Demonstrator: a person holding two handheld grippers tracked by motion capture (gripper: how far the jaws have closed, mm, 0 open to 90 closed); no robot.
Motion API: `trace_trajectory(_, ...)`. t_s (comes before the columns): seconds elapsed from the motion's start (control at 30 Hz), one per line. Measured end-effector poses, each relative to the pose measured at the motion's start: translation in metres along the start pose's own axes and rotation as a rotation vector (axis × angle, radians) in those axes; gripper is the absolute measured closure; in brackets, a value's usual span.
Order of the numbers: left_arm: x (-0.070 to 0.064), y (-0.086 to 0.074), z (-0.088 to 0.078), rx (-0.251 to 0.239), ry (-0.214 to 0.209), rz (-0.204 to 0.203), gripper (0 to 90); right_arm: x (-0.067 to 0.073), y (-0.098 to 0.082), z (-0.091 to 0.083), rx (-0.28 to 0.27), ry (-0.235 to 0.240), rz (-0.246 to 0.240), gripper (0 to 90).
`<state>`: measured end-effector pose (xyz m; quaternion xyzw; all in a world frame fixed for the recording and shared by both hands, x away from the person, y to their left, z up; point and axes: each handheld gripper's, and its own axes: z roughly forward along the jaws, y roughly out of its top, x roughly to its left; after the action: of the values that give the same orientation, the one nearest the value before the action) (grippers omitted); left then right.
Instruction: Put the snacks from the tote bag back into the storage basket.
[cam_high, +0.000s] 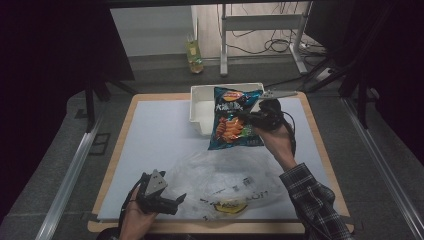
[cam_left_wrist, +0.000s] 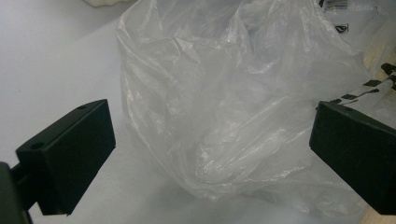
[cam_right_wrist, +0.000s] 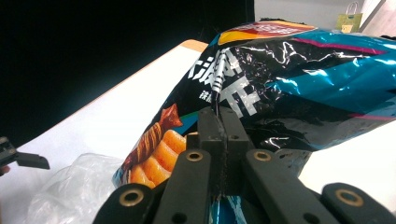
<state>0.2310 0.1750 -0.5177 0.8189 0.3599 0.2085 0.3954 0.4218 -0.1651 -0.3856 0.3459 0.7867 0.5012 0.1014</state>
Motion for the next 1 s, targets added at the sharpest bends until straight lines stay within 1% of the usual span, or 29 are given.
trace_trajectory(0.3, 0.0, 0.0, 0.0, 0.0, 0.0, 0.002, 0.1, -0.004, 0.002, 0.009, -0.005, 0.001, -0.005, 89.5)
trace_trajectory(0.63, 0.0, 0.0, 0.001, 0.003, 0.005, 0.0, 0.1, -0.009, 0.005, 0.018, -0.012, -0.003, 0.002, 89.6)
trace_trajectory(0.73, -0.001, 0.0, 0.0, -0.007, 0.005, 0.0, 0.2, -0.012, 0.006, 0.022, -0.013, -0.004, -0.001, 89.5)
trace_trajectory(1.0, -0.001, 0.0, 0.001, 0.001, 0.006, 0.007, 0.2, -0.018, 0.01, 0.029, -0.019, -0.013, 0.009, 89.5)
